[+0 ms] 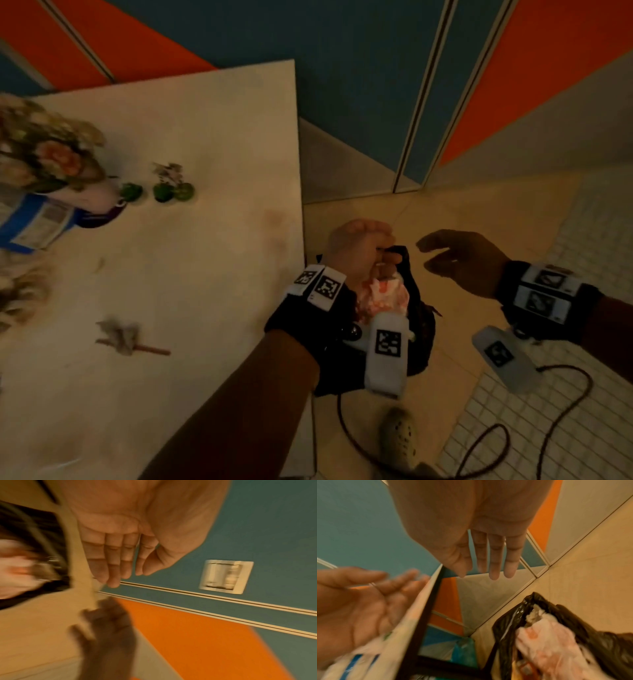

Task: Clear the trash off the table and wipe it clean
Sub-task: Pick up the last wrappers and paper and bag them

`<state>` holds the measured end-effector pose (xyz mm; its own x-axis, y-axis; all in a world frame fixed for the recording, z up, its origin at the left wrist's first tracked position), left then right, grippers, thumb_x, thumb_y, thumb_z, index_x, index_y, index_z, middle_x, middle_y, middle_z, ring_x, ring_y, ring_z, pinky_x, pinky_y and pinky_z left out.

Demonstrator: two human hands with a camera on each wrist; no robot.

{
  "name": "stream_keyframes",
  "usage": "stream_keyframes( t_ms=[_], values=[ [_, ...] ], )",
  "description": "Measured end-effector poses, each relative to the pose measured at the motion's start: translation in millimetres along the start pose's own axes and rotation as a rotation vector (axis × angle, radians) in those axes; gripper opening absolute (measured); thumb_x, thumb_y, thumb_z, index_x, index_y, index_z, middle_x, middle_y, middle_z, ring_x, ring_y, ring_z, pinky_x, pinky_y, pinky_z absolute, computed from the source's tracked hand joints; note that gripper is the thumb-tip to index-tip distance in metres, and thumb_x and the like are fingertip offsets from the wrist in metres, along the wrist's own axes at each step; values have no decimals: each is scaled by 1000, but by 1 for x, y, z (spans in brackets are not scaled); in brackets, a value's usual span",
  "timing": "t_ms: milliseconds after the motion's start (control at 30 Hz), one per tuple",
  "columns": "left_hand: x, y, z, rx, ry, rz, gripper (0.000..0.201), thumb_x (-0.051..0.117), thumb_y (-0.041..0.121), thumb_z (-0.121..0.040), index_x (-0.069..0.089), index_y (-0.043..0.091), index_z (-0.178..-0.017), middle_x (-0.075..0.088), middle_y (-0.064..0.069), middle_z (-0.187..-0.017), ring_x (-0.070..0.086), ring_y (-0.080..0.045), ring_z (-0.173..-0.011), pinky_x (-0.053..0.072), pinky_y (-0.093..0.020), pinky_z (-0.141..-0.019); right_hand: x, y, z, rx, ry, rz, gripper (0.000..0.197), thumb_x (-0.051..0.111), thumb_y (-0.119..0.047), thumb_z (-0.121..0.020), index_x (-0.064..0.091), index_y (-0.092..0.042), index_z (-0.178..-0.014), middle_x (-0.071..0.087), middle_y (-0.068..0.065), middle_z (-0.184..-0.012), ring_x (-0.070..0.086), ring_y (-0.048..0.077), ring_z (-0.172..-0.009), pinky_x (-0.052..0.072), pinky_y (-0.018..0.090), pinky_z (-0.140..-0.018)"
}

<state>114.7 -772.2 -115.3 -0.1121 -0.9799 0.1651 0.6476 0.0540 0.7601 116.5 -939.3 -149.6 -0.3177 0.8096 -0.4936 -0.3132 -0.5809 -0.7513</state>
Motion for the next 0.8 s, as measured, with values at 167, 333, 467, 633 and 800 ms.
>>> stream_keyframes(
  t_ms=[167, 333, 467, 633, 800],
  values=[
    [-60, 51, 85, 183, -44, -35, 12, 54, 0, -88, 63, 3, -96, 68, -10, -87, 65, -27, -74, 54, -32, -65, 41, -48, 45, -63, -170, -87, 22, 68, -20, -83, 61, -30, -101, 63, -3, -110, 63, 33, -99, 50, 51, -83],
    [-151, 64, 141, 253, 72, -230, 11, 58, 0, -88, 65, 2, -95, 70, -16, -98, 67, -27, -77, 54, -36, -70, 102, -121, 60, -100, -277, -361, 47, 78, -41, -69, 63, -15, -104, 67, 4, -99, 68, 7, -87, 55, 22, -79],
    [-243, 65, 169, 275, 250, -463, 8, 63, 4, -86, 68, 8, -90, 71, -12, -94, 70, -24, -78, 57, -35, -70, 170, -188, 61, -229, -291, -41, 31, 74, -24, -77, 61, -21, -105, 64, 9, -107, 65, 27, -97, 55, 37, -87],
    [-381, 72, 197, 257, 495, -625, 12, 64, 7, -86, 65, 18, -83, 70, -6, -87, 69, -24, -79, 58, -39, -72, 277, -251, 61, -365, -416, 315, 49, 68, -20, -87, 50, -19, -132, 52, 4, -132, 52, 21, -117, 46, 36, -97],
    [-491, 77, 224, 191, 752, -780, 4, 66, 16, -84, 66, 19, -83, 69, -6, -89, 66, -28, -82, 55, -44, -83, 367, -284, 45, -443, -477, 699, 69, 63, -21, -86, 31, -27, -147, 25, 4, -153, 27, 26, -139, 29, 38, -114]
  ],
)
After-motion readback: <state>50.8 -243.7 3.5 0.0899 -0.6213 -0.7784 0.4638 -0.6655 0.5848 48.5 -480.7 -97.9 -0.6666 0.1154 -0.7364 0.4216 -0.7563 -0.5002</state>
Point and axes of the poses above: each hand's wrist, its own z-axis away from the middle knuckle, its own x-axis out of the palm, y = z × x, the point moved 9 cm from there along -z, towards the middle knuckle
